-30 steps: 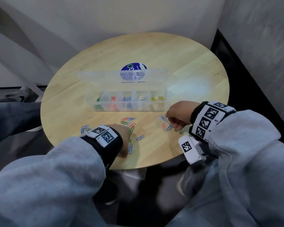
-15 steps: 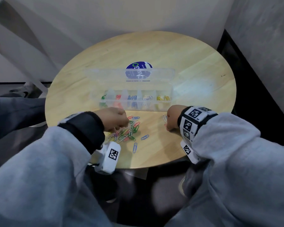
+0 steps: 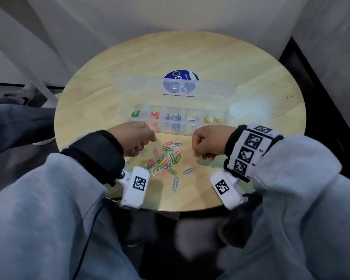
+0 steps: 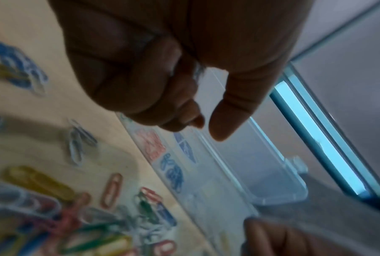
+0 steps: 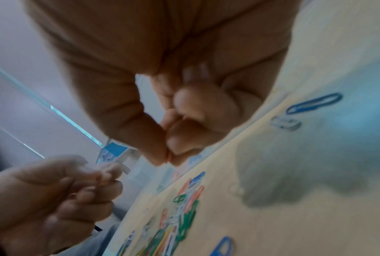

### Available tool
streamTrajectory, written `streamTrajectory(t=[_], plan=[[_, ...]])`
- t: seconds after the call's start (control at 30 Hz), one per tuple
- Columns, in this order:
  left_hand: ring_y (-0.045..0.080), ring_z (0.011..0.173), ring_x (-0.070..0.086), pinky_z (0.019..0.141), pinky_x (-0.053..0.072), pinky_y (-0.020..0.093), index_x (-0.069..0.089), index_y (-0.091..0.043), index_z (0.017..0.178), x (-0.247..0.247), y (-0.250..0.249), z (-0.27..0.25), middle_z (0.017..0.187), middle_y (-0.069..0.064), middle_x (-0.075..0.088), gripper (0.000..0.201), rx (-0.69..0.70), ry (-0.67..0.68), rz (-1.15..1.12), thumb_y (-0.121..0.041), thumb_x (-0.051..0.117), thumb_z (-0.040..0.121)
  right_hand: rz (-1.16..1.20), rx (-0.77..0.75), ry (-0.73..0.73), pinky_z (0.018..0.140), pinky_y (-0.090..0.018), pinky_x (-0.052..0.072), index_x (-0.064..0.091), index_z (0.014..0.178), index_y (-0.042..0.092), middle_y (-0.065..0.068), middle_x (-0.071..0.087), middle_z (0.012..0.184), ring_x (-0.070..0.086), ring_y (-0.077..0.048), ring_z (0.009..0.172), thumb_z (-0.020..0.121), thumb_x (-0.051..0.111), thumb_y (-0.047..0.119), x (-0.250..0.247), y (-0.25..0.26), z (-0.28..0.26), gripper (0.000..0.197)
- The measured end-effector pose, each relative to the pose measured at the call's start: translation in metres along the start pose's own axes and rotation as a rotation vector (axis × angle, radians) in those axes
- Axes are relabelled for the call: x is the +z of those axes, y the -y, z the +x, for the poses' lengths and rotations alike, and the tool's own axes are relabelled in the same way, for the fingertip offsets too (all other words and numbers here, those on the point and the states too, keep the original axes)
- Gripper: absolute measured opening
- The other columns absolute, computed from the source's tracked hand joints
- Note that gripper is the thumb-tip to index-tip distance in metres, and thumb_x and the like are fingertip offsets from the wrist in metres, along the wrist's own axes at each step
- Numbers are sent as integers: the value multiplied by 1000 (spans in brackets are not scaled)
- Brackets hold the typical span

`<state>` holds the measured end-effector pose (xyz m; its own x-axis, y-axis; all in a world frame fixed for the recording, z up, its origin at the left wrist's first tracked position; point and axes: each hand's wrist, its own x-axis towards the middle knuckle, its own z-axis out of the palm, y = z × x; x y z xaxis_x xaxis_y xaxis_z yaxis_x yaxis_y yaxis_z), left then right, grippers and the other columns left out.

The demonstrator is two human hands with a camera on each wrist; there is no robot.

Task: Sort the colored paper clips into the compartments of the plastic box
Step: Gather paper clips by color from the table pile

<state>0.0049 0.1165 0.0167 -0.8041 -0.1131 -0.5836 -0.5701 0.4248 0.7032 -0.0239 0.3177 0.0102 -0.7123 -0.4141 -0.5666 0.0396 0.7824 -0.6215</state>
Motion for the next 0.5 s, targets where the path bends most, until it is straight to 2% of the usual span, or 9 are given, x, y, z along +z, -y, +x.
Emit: streamTrajectory(t=[0.1, 0.17, 0.23, 0.33, 0.4, 0.5], plan=[[16, 51, 31, 48, 24, 22, 46, -15, 67, 4, 13, 7, 67, 9, 49, 22, 51, 59, 190, -2, 54, 84, 161, 20, 70, 44, -18, 46, 57, 75, 14, -7, 53, 66, 49, -13, 50, 86, 46, -5, 10, 6, 6, 25], [15, 51, 31, 49, 24, 22, 47, -15, 69, 3, 20, 10, 62, 4, 53, 23, 53, 86, 182, 1, 49, 85, 229, 43, 114, 41, -18, 44, 57, 72, 12, -15, 51, 71, 46, -15, 50, 87, 37, -7, 14, 12, 11, 31], [15, 50, 31, 48, 24, 20, 48, -16, 70, -3, 20, 14, 60, 2, 52, 23, 58, 82, 170, 0, 47, 86, 329, 83, 128, 36, -17, 38, 50, 69, 8, -15, 44, 66, 40, -17, 51, 89, 31, -7, 16, 18, 15, 31], [15, 48, 33, 47, 26, 20, 52, -19, 73, -19, 16, 20, 62, -1, 52, 18, 107, 18, 261, -4, 52, 82, 464, 128, 108, 38, -19, 34, 45, 70, 7, -9, 43, 62, 39, -18, 51, 92, 35, 2, 14, 26, 20, 25], [13, 48, 37, 47, 27, 22, 56, -21, 76, -25, 16, 21, 59, -6, 49, 14, 143, -10, 366, -8, 57, 80, 299, 71, 55, 44, -23, 35, 46, 72, 12, -5, 46, 61, 42, -17, 52, 93, 46, 13, 14, 27, 24, 21], [10, 53, 42, 50, 30, 24, 59, -26, 87, -23, 20, 18, 61, -9, 47, 19, 157, 23, 536, -10, 59, 78, -257, -93, -98, 52, -20, 32, 52, 76, 22, 9, 44, 60, 41, -7, 55, 86, 58, 20, 16, 29, 27, 11]])
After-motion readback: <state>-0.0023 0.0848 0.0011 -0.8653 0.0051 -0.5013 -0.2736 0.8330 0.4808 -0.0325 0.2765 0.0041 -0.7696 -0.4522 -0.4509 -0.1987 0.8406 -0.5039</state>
